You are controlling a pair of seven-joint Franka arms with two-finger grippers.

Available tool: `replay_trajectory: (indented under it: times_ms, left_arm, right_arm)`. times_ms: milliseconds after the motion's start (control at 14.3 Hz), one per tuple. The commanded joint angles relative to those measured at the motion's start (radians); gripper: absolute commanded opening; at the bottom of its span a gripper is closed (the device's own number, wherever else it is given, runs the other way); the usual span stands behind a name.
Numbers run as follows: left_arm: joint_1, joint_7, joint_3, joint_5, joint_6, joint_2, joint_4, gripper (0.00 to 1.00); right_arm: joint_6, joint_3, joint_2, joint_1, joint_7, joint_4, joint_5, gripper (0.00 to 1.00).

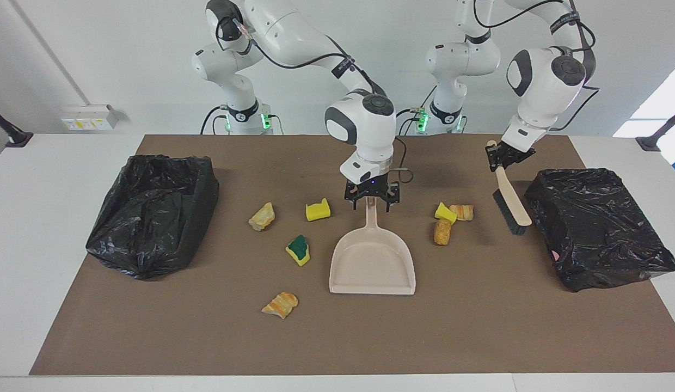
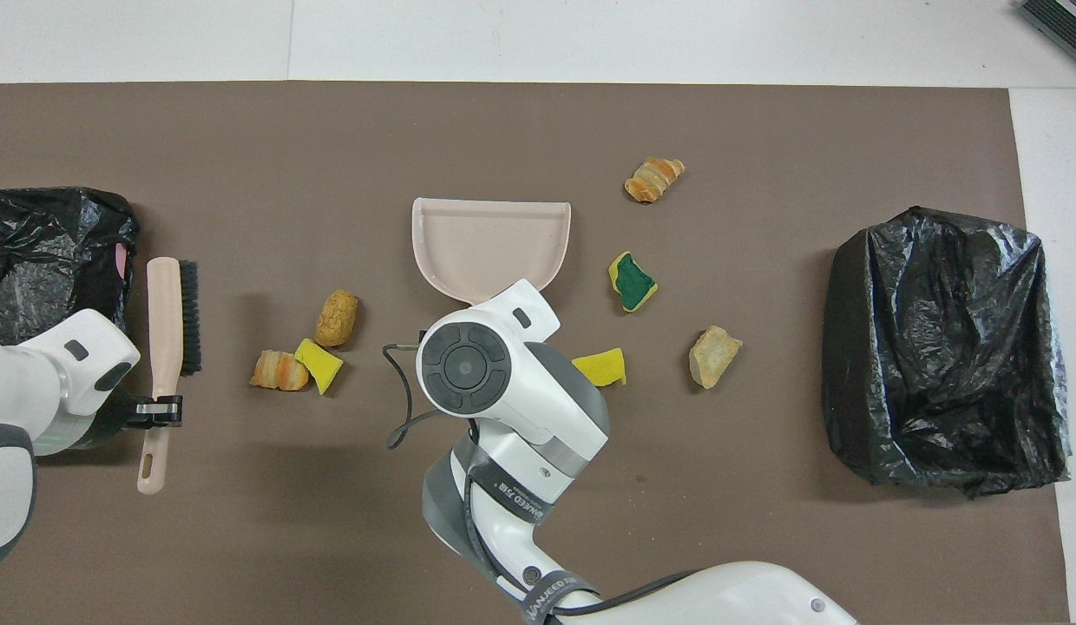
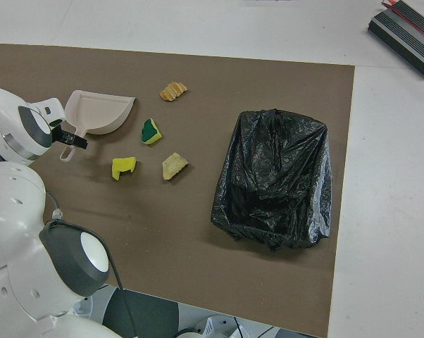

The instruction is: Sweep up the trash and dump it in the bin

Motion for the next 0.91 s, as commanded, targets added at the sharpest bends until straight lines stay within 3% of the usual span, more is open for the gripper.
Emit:
replay_trajectory:
  times_ms: [0, 140, 210, 350, 490, 560, 840]
  left_arm:
    - [0.024, 0.035, -0.013, 0.008, 0.008, 0.027, 0.010, 0.00]
    - [0.021, 0.032, -0.013, 0.008, 0.008, 0.031, 0.010, 0.00]
    - [0.021, 0.032, -0.013, 0.008, 0.005, 0.031, 0.010, 0.00]
    - [0.021, 0.033, -0.013, 0.008, 0.003, 0.030, 0.009, 0.00]
    - [0.021, 0.033, -0.013, 0.008, 0.002, 0.030, 0.009, 0.00]
    - [0.021, 0.033, -0.013, 0.008, 0.002, 0.030, 0.007, 0.00]
    - [0.012, 0.023, -0.013, 0.008, 0.008, 0.039, -0.011, 0.00]
  right_arm:
    - [-0.001, -0.002, 0.014, 0.016, 0.021, 0.016, -0.041, 0.82]
    - [-0.009, -0.004, 0.014, 0.016, 0.019, 0.016, -0.057, 0.79]
    - [-0.019, -0.002, 0.012, 0.017, 0.019, 0.016, -0.066, 0.71]
    - [-0.022, -0.002, 0.014, 0.014, 0.007, 0.013, -0.084, 0.43]
    - [-0.022, -0.002, 0.011, 0.012, -0.013, 0.014, -0.089, 0.06]
    - [-0.025, 0.000, 0.003, 0.003, -0.037, 0.014, -0.092, 0.00]
    - [-0.021, 0.000, -0.024, -0.014, -0.111, 0.022, -0.094, 0.00]
